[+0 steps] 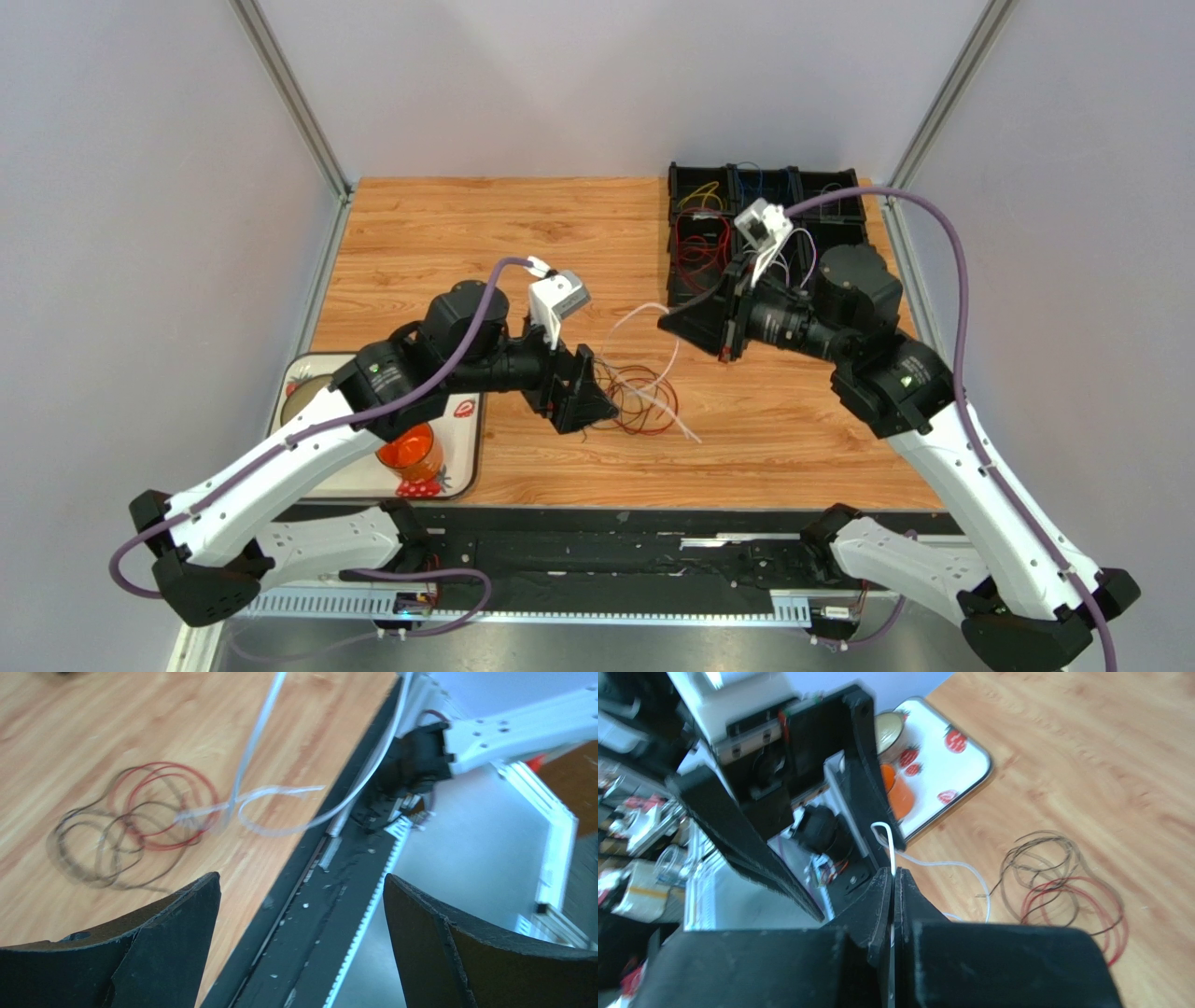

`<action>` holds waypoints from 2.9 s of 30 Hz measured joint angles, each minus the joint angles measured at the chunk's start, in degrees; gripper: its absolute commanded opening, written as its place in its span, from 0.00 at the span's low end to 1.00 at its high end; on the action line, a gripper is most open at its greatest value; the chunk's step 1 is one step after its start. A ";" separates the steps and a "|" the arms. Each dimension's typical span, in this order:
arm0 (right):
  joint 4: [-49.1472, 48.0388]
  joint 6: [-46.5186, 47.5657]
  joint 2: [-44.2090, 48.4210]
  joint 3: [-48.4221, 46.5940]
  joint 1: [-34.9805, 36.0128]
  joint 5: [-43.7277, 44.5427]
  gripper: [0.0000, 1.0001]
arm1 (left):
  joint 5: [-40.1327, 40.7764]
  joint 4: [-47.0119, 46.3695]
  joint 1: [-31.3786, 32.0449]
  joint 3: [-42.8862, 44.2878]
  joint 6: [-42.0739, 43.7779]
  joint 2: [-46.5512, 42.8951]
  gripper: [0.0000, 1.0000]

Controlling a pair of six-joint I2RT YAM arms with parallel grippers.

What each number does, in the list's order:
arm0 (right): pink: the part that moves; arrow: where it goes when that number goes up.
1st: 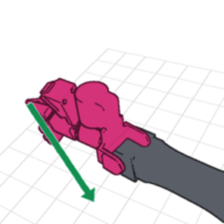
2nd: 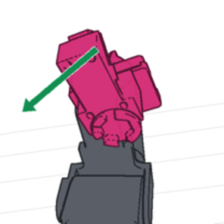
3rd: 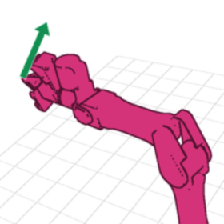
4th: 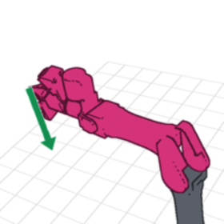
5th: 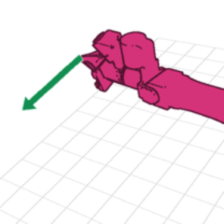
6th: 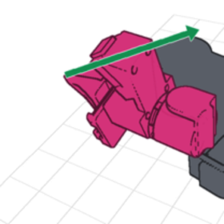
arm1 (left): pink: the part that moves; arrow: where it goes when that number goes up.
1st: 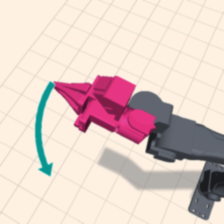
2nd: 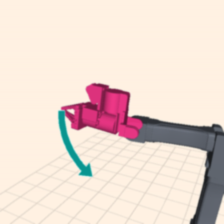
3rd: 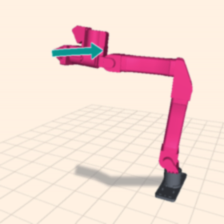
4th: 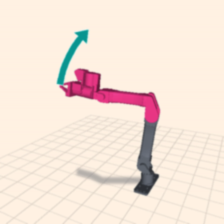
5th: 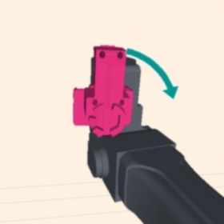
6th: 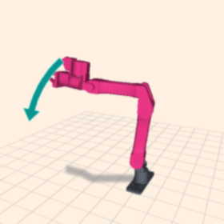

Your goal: Untangle the cables

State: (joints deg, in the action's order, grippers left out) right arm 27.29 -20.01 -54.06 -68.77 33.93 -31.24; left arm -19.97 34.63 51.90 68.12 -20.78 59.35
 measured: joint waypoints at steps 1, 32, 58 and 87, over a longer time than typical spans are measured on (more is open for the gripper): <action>0.87 0.39 -1.03 -2.34 -0.11 2.25 0.00 | 2.36 1.81 -0.04 0.39 0.04 -0.72 0.93; 10.82 1.75 -25.90 -29.77 -18.56 30.56 0.00 | 47.93 22.14 -0.28 -12.28 1.11 -37.20 0.94; 2.93 1.07 -40.65 -29.83 -31.21 29.51 0.00 | 48.15 18.14 -1.75 -14.95 3.61 -34.97 0.89; -11.47 1.14 -47.19 -13.46 -34.88 33.86 0.00 | 45.90 16.81 -2.82 -15.37 4.66 -34.99 0.88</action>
State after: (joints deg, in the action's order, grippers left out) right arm 15.81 -18.87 -101.25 -82.24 -0.95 2.61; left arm 25.93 51.44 49.08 52.75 -16.12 24.36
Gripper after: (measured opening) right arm 0.011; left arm 0.887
